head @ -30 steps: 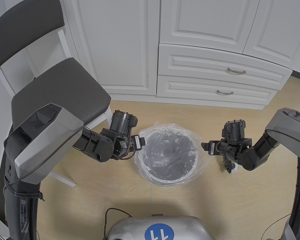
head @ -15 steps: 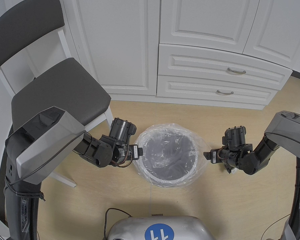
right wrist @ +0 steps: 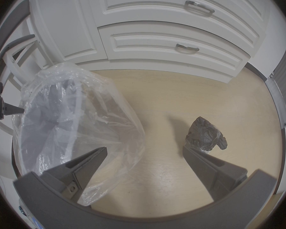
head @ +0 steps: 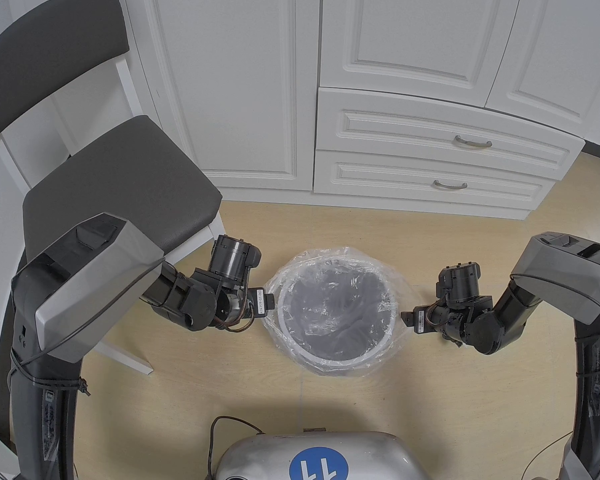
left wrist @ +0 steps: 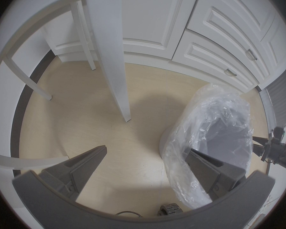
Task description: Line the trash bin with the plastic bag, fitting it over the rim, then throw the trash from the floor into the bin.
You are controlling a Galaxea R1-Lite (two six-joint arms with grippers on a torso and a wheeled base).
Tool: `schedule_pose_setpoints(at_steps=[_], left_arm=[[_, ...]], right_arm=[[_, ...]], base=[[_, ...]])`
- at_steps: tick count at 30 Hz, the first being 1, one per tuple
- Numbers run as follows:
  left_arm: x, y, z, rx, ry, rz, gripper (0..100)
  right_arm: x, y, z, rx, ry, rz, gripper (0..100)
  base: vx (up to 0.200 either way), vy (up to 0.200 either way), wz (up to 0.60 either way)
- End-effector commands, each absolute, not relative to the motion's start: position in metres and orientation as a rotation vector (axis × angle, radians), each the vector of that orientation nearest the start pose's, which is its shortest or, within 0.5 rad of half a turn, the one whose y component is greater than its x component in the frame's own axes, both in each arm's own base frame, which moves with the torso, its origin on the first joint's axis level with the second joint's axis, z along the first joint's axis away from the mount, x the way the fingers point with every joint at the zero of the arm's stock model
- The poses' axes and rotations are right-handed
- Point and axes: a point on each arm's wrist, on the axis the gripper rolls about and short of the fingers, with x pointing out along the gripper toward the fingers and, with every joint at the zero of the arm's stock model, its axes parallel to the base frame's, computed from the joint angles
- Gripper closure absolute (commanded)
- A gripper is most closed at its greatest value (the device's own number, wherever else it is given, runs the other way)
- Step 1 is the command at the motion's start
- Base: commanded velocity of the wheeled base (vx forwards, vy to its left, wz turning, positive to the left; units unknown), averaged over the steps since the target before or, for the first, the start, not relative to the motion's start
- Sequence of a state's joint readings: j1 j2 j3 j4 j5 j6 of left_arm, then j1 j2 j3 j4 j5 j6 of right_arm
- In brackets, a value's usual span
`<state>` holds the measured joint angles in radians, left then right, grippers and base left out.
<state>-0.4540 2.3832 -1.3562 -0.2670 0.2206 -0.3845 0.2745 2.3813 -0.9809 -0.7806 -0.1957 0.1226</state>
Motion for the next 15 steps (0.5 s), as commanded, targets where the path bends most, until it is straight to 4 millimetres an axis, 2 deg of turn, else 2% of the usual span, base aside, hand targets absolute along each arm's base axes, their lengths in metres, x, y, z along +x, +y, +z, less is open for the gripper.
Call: schedule_pose_setpoints(at_steps=[1, 8, 15], left_arm=[[0.409, -0.19, 0.011, -0.104, 0.767, -0.067, 0], [0.42, -0.196, -0.016, -0.098, 0.783, -0.051, 0], [0.432, -0.202, -0.026, -0.137, 0.749, 0.005, 0]], right_arm=[[0.394, 0.106, -0.024, -0.027, 0.624, 0.036, 0], [0.404, 0.109, -0.039, 0.007, 0.611, 0.018, 0], [0.414, 0.109, -0.052, 0.042, 0.609, 0.0, 0]], base=[[0.0, 0.0, 0.0], [0.0, 0.0, 0.0], [0.0, 0.0, 0.0]])
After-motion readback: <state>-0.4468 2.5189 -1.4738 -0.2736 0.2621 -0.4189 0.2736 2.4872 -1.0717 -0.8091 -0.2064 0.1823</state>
